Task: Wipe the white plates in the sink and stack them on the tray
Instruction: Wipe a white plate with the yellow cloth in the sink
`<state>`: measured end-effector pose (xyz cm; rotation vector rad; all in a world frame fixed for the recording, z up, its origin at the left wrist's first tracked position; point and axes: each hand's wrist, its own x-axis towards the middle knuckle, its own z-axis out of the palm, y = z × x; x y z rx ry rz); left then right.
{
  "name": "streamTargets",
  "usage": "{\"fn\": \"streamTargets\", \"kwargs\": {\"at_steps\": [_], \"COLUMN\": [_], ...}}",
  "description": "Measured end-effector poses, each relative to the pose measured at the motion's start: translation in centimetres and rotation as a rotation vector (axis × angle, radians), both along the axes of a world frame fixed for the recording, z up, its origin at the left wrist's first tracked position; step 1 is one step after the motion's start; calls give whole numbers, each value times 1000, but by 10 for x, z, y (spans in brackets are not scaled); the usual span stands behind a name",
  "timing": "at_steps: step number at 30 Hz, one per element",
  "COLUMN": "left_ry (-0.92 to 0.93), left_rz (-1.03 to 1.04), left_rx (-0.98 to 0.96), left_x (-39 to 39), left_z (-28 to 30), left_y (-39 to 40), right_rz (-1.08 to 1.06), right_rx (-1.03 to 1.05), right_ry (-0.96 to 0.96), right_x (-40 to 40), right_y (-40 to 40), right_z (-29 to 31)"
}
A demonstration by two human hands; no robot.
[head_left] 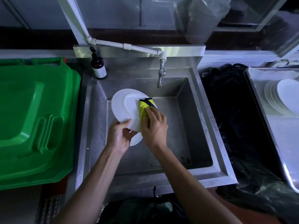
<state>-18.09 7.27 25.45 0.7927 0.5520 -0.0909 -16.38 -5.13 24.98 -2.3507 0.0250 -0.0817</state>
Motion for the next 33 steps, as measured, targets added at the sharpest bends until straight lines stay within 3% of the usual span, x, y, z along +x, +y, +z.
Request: {"fn": "streamTargets", "kwargs": {"at_steps": [5, 10, 13, 18, 28, 33], "left_ry": [23, 68, 57, 17, -161, -289], "left_rz": [40, 28, 33, -20, -233, -465], "left_rx": [-36, -48, -48, -16, 356, 576], "left_x": [3, 0, 1, 10, 44, 75], "left_z": [-1, -6, -6, 2, 54, 70], "left_y": [3, 8, 6, -3, -71, -132], "right_rz": [103, 208, 179, 86, -76, -160], "right_rx": [-149, -59, 37, 14, -101, -91], "right_ry": [-133, -194, -207, -122, -74, -51], "right_x": [-18, -21, -17, -2, 19, 22], "right_y": [9, -9, -23, -57, -160, -226], "right_z": [-5, -11, -17, -14, 20, 34]}}
